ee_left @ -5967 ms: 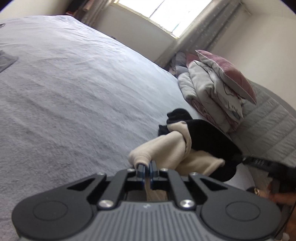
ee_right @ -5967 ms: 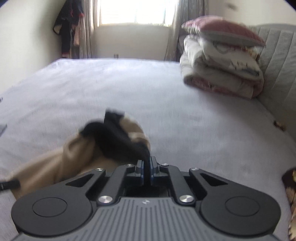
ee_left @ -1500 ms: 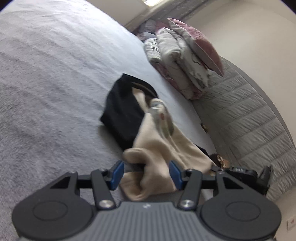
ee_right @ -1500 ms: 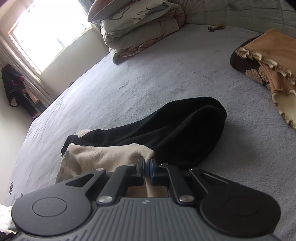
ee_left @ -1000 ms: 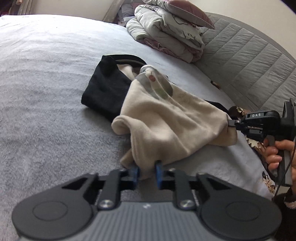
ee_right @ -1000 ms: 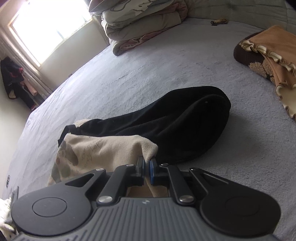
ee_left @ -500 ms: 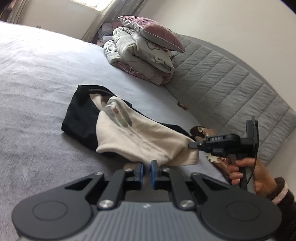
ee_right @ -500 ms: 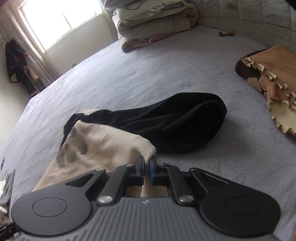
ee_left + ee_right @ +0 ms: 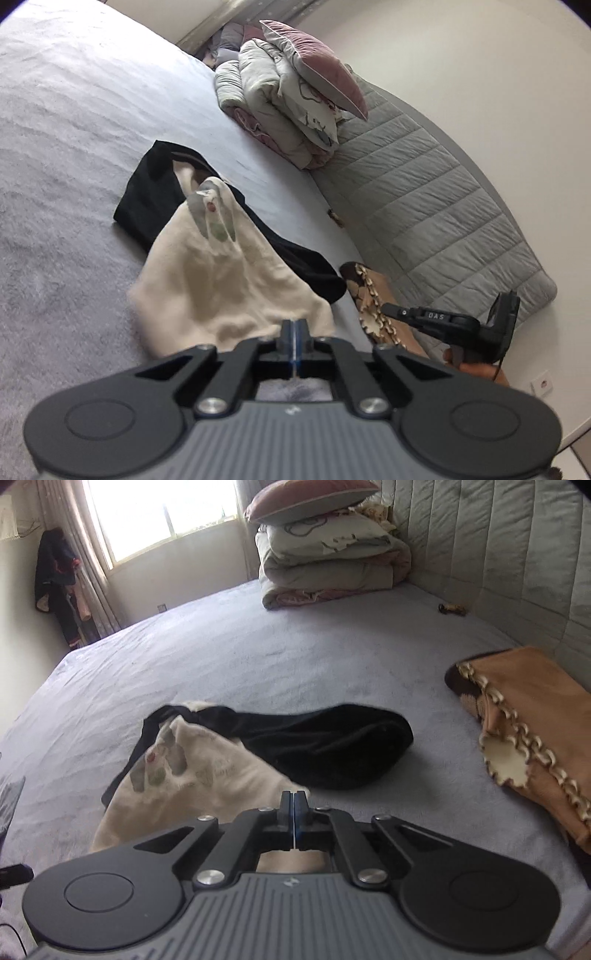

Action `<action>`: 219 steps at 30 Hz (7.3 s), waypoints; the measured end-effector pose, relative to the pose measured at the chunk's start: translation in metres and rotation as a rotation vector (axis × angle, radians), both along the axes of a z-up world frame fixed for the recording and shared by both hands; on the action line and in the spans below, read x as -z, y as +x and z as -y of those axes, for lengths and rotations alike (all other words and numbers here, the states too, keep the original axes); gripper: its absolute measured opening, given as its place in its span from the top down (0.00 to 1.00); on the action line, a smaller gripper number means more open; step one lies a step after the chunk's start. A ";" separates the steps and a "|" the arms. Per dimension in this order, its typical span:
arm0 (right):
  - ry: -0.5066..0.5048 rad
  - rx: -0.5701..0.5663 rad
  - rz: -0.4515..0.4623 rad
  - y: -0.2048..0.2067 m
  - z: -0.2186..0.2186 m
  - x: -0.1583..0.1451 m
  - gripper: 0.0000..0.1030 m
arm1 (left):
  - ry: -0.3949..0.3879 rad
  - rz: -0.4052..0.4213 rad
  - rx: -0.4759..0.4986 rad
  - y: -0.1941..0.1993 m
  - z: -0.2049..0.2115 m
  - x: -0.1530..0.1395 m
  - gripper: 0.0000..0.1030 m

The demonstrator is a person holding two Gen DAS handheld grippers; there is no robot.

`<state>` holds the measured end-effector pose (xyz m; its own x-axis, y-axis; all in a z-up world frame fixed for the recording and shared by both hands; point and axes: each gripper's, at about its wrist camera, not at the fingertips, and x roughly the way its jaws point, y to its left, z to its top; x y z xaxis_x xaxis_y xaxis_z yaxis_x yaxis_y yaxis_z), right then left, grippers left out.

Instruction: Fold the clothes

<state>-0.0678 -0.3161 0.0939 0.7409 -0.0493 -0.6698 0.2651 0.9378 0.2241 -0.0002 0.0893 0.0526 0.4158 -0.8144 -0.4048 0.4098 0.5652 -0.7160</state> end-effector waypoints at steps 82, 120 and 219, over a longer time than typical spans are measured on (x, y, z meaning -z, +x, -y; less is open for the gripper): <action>-0.079 -0.060 -0.058 0.017 -0.047 0.034 0.54 | 0.300 -0.167 -0.180 0.034 -0.018 0.051 0.36; -0.368 -0.688 -0.084 0.174 -0.282 0.085 0.63 | 0.234 -0.288 -0.502 0.074 -0.092 0.045 0.11; -0.415 -0.294 -0.033 0.291 -0.079 0.076 0.97 | 0.118 -0.160 -0.261 0.104 -0.025 0.099 0.30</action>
<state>0.2229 -0.2367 0.0176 0.7425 -0.1089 -0.6609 -0.0225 0.9821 -0.1871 0.1041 0.1143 -0.0461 0.5277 -0.6324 -0.5671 0.1281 0.7192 -0.6829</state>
